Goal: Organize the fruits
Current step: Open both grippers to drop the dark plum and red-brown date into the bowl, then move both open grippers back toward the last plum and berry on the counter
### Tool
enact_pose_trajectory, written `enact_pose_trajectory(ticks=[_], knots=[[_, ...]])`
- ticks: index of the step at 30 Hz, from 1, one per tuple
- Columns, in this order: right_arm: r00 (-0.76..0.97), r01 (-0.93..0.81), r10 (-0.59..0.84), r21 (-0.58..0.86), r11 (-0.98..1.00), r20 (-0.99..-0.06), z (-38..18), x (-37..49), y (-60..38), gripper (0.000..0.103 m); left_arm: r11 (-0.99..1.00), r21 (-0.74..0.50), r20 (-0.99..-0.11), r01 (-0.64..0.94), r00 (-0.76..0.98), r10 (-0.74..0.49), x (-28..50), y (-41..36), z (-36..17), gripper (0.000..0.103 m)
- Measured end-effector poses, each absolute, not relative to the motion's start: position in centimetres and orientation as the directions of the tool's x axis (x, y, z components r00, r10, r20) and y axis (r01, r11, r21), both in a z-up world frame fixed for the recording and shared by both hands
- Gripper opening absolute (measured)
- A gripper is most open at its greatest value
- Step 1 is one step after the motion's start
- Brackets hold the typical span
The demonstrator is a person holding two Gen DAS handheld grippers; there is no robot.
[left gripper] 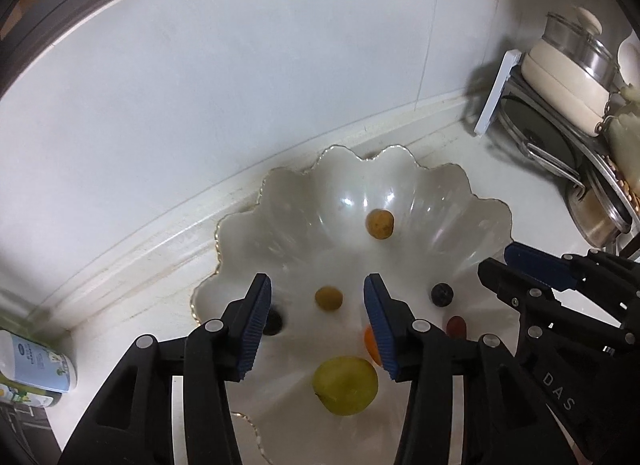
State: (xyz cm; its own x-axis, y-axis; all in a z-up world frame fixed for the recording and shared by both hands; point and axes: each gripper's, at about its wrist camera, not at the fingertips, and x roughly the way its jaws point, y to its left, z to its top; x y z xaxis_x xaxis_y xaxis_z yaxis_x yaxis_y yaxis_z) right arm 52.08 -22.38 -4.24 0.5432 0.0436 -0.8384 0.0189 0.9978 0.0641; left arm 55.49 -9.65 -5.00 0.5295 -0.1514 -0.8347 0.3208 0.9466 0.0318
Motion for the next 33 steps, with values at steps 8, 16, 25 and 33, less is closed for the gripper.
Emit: enact_pose_trajectory(ticks=[8, 16, 25, 33], knots=[[0.586, 0.033, 0.022, 0.052, 0.998, -0.81, -2.7, 50.1, -22.7, 0.024, 0.941, 0.065, -0.782, 0.331, 0.603, -0.157, 52.9, -9.5, -2.6, 0.056], [0.65, 0.055, 0.007, 0.056, 0.997, -0.76, -0.2, 46.7, -23.4, 0.025, 0.936, 0.081, -0.746, 0.343, 0.644, -0.172, 50.2, -9.9, -0.6, 0.057], [0.703, 0.081, -0.018, 0.055, 0.995, -0.711, 2.0, 42.7, -24.3, 0.025, 0.924, 0.068, -0.707, 0.375, 0.672, -0.221, 46.8, -10.3, 1.6, 0.058], [0.741, 0.118, -0.053, 0.051, 0.992, -0.669, 3.7, 39.3, -25.3, 0.034, 0.907, 0.063, -0.661, 0.417, 0.698, -0.275, 43.6, -11.2, 3.8, 0.06]])
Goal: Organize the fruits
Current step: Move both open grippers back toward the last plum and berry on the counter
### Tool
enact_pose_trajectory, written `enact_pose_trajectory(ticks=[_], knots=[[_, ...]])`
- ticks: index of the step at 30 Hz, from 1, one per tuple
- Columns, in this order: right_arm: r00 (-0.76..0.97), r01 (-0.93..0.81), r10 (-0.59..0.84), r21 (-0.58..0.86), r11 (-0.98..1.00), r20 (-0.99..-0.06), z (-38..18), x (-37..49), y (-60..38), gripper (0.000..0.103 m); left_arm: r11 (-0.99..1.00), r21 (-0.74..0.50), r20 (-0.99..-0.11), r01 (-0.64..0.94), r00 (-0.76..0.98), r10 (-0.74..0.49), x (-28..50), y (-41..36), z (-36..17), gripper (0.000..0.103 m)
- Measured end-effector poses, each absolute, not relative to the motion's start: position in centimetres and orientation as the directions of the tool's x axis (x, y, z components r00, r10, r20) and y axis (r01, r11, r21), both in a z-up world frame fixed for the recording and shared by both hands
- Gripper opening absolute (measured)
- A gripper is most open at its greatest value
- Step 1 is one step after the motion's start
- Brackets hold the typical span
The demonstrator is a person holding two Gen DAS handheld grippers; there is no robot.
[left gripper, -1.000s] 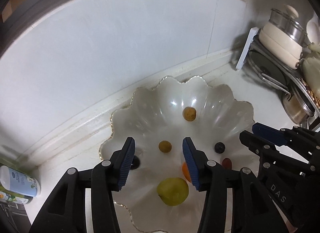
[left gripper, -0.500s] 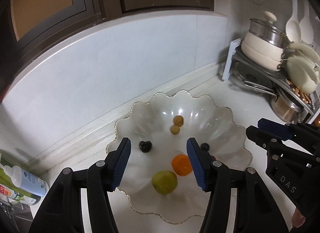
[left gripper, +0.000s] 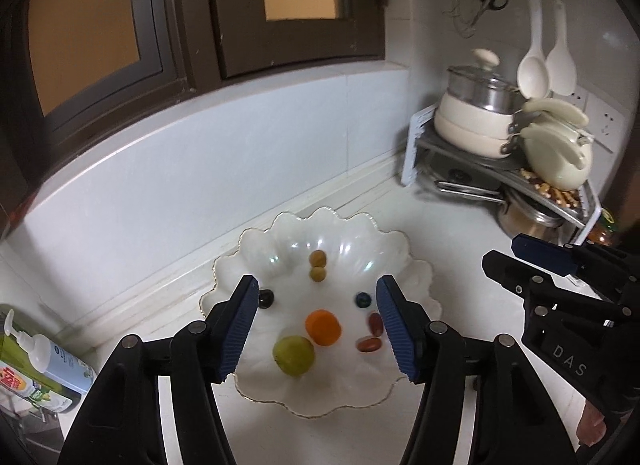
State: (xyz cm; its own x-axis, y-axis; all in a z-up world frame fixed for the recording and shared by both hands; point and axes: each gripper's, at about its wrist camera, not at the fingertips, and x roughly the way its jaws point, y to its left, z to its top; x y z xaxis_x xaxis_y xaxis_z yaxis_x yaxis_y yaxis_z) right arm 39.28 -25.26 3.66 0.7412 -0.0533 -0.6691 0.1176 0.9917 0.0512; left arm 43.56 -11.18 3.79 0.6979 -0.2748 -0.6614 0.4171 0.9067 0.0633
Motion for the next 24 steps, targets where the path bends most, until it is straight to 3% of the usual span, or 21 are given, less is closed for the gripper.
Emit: enact_pose_trajectory(ticks=[3, 5, 6, 24], knots=[[0.744, 0.131, -0.063, 0.053, 0.99, -0.665, 3.8, 38.0, -25.7, 0.038, 0.899, 0.065, -0.654, 0.433, 0.699, -0.29, 42.5, -11.5, 4.2, 0.06], [0.75, 0.143, -0.07, 0.059, 0.988, -0.658, 3.9, 37.2, -26.0, 0.048, 0.894, 0.062, -0.65, 0.443, 0.698, -0.3, 41.9, -11.7, 4.3, 0.061], [0.752, 0.147, -0.071, 0.062, 0.987, -0.655, 4.0, 37.0, -26.1, 0.049, 0.892, 0.063, -0.649, 0.448, 0.697, -0.305, 41.6, -11.8, 4.3, 0.061], [0.787, 0.208, -0.103, 0.105, 0.972, -0.608, 3.6, 30.6, -27.5, 0.049, 0.837, 0.095, -0.603, 0.539, 0.7, -0.382, 36.4, -13.9, 4.2, 0.063]])
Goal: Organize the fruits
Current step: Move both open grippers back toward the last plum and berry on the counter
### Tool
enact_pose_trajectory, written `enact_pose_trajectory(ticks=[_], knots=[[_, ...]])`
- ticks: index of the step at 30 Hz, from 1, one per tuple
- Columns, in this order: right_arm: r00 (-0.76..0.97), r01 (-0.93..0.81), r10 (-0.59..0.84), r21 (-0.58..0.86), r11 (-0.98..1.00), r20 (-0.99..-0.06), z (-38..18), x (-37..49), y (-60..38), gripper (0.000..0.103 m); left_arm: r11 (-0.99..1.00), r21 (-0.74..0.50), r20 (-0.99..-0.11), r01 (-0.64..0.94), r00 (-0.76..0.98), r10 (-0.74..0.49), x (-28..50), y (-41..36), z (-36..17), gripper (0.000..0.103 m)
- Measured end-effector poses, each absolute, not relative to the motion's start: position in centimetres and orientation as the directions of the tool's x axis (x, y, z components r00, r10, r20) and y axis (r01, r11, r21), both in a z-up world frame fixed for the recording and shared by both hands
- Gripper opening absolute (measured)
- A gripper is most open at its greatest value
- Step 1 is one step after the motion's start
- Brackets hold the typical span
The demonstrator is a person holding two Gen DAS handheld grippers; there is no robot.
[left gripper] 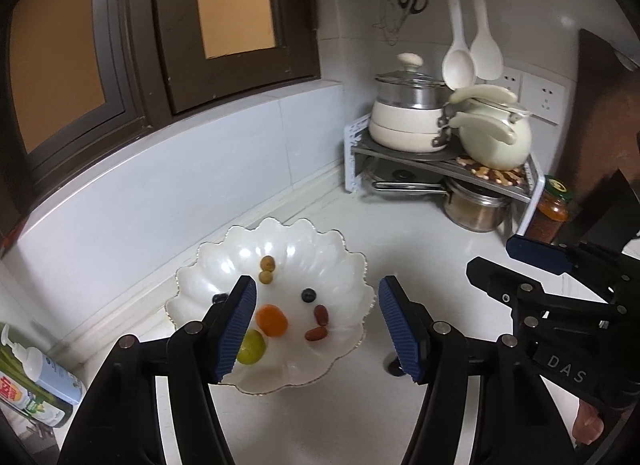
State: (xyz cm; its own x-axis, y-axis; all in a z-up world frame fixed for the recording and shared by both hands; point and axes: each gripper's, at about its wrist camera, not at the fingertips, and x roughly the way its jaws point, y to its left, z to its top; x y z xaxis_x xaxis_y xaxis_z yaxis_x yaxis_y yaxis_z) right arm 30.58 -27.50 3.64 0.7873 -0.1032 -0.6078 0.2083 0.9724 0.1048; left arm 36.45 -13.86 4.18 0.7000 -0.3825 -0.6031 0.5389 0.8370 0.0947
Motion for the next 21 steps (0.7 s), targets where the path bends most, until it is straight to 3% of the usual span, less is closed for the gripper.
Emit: enact_pose_trajectory(ticks=[21], knots=[[0.78, 0.26, -0.147, 0.101, 0.96, -0.608, 0.9, 25.2, -27.7, 0.049, 0.777, 0.135, -0.559, 0.615, 0.694, -0.453, 31.3, -13.7, 1.4, 0.063]])
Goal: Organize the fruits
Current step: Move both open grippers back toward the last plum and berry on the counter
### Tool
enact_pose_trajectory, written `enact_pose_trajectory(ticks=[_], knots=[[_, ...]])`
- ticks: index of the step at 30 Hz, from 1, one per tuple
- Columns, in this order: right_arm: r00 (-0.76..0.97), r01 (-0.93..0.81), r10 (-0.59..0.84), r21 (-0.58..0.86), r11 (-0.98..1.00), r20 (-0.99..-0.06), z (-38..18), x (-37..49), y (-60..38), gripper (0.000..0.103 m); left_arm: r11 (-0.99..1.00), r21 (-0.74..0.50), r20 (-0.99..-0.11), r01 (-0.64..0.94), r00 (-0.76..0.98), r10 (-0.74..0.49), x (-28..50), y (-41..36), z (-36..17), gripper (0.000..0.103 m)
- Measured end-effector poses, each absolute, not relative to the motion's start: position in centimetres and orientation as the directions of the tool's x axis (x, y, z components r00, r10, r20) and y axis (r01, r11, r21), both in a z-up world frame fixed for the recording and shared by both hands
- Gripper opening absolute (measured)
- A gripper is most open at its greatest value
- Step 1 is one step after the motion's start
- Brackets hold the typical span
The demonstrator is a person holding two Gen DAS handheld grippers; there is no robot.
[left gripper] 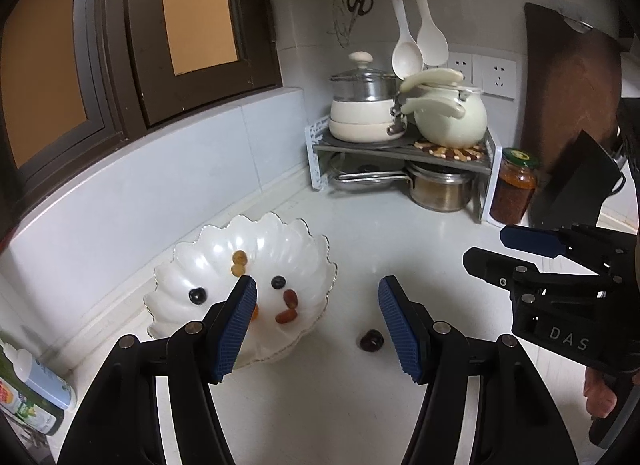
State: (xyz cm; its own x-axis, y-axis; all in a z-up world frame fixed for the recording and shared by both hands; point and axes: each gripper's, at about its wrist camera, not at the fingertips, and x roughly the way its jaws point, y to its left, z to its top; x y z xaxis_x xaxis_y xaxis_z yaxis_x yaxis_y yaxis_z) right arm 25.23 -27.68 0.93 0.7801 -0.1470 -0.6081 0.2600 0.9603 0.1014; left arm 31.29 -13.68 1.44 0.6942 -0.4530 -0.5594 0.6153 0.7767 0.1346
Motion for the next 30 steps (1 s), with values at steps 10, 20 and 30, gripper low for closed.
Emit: enact_pose_trajectory(ticks=[10, 20, 30], knots=[[0.773, 0.252, -0.141, 0.095, 0.963, -0.619, -1.3, 23.6, -26.8, 0.049, 0.745, 0.143, -0.567, 0.652, 0.67, -0.478, 29.6, -13.3, -1.1, 0.063], [0.755, 0.239, -0.113, 0.11, 0.965, -0.646, -3.4, 23.5, -26.1, 0.049, 0.716, 0.109, -0.581, 0.689, 0.629, -0.517, 29.0, -12.6, -3.3, 0.062], [0.723, 0.238, -0.099, 0.112, 0.965, -0.683, -5.7, 24.4, -26.5, 0.049, 0.68, 0.108, -0.61, 0.725, 0.588, -0.53, 29.5, -12.8, -5.8, 0.062]])
